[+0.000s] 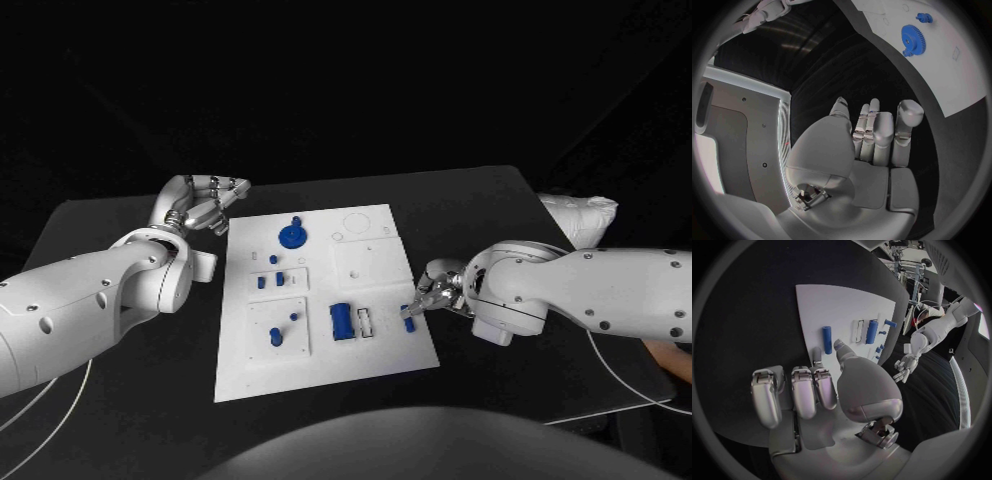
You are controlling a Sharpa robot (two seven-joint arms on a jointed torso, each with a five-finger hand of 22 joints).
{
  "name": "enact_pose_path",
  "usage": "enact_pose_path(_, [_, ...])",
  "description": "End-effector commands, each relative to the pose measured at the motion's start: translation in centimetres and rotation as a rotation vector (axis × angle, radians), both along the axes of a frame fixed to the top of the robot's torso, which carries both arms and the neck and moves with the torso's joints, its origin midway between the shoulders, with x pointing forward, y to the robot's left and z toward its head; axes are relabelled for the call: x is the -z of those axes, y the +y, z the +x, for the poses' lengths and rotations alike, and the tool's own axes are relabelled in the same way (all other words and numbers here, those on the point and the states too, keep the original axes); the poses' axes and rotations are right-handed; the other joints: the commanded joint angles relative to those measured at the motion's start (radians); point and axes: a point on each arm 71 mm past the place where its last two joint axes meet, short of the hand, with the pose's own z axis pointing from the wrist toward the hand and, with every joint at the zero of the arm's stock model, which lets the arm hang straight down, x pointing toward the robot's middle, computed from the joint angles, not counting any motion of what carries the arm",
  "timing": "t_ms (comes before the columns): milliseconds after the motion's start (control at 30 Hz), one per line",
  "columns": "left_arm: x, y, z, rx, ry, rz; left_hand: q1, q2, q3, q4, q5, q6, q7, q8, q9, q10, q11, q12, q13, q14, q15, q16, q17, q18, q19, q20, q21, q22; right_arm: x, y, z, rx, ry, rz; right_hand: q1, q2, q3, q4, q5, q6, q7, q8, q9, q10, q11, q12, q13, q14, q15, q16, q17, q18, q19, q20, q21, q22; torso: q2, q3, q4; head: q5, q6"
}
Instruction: Assemble the parts on the task board
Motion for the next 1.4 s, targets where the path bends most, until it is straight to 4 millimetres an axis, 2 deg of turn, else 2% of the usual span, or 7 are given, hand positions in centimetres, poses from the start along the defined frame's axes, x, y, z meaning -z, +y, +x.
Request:
enact_pose_path(33, [-0.09,-0.33,-0.04,0.020,-0.002,-0.005,0.002,0.004,-0.005,0.001,0.003,-0.005,-0.003,0.003,0.001,0.000,-0.002,0.001,0.001,-0.006,-0.002,-0.004,-0.001,-0.007,-0.005,-0.002,-0.006,0.050,0.86,-0.31,-0.63,0.002,0.074,-0.056,0.008,0.004,0.005,-0.006,-0.007,-0.007,-0.003,0.008,0.007,0.107,-0.004,0.003,0.263,0.102,-0.002,0.004,0.263,-0.007,0.104,0.000,0.004,0.263,0.000,-0.0003,0.0003,-0.002,0.000])
enact_pose_path(533, [-0.10,-0.33,-0.04,0.019,-0.002,-0.005,0.002,0.004,-0.005,0.001,0.003,-0.005,-0.003,0.003,0.001,0.000,-0.002,0.001,0.001,-0.006,-0.002,-0.004,-0.001,-0.007,-0.005,-0.002,-0.006,0.050,1.10,-0.14,-0.77,-0.033,0.089,-0.094,0.029,0.000,0.013,-0.031,-0.014,-0.027,-0.012,0.061,0.055,0.107,-0.012,0.003,0.263,0.102,-0.009,0.004,0.263,-0.007,0.104,-0.007,0.004,0.263,0.000,0.0003,-0.0002,-0.002,0.000])
enact_pose_path(733, [-0.09,-0.37,-0.04,0.020,-0.001,-0.005,0.002,0.004,-0.005,0.001,0.003,-0.005,-0.003,0.003,0.001,0.000,-0.002,0.001,0.001,-0.006,-0.002,-0.004,-0.001,-0.007,-0.005,-0.002,-0.006,0.050,1.17,0.04,-0.85,-0.048,0.090,-0.105,0.021,0.018,0.021,-0.025,0.000,-0.005,-0.021,0.087,0.073,0.107,-0.020,0.003,0.263,0.102,-0.015,0.004,0.263,-0.007,0.104,-0.013,0.004,0.263,0.000,0.0002,0.0000,-0.002,0.000])
enact_pose_path(1067, [-0.09,-0.32,-0.06,0.020,0.000,-0.003,0.002,0.004,-0.005,0.001,0.003,-0.005,-0.003,0.003,0.001,0.000,-0.002,0.001,0.001,-0.006,-0.002,-0.004,-0.001,-0.007,-0.005,-0.002,-0.006,0.050,1.31,0.02,-0.92,-0.048,0.097,-0.111,0.004,0.037,0.033,-0.009,0.026,0.014,-0.033,0.085,0.070,0.107,-0.031,0.003,0.263,0.102,-0.025,0.004,0.263,-0.007,0.104,-0.022,0.004,0.263,0.000,0.0000,0.0002,-0.005,0.000])
enact_pose_path(1233, [-0.09,-0.28,-0.06,0.020,-0.001,-0.001,0.002,0.004,-0.005,0.001,0.003,-0.005,-0.003,0.003,0.001,0.000,-0.002,0.001,0.001,-0.006,-0.002,-0.004,-0.001,-0.007,-0.005,-0.002,-0.006,0.050,1.34,0.13,-0.91,-0.050,0.097,-0.111,0.011,0.040,0.044,-0.013,0.034,0.017,-0.036,0.078,0.065,0.107,-0.034,0.003,0.263,0.102,-0.029,0.004,0.263,-0.007,0.104,-0.025,0.004,0.263,0.000,-0.0001,-0.0002,-0.004,0.000])
enact_pose_path(1400, [-0.09,-0.23,-0.06,0.019,-0.002,0.000,0.002,0.004,-0.005,0.001,0.003,-0.005,-0.003,0.003,0.001,0.000,-0.002,0.001,0.001,-0.006,-0.002,-0.004,-0.001,-0.007,-0.005,-0.002,-0.006,0.050,1.31,0.30,-0.87,-0.056,0.087,-0.113,0.035,0.043,0.073,-0.032,0.056,0.030,-0.041,0.059,0.051,0.107,-0.039,0.003,0.263,0.102,-0.035,0.004,0.263,-0.007,0.104,-0.032,0.004,0.263,0.000,0.0004,0.0005,-0.004,0.000])
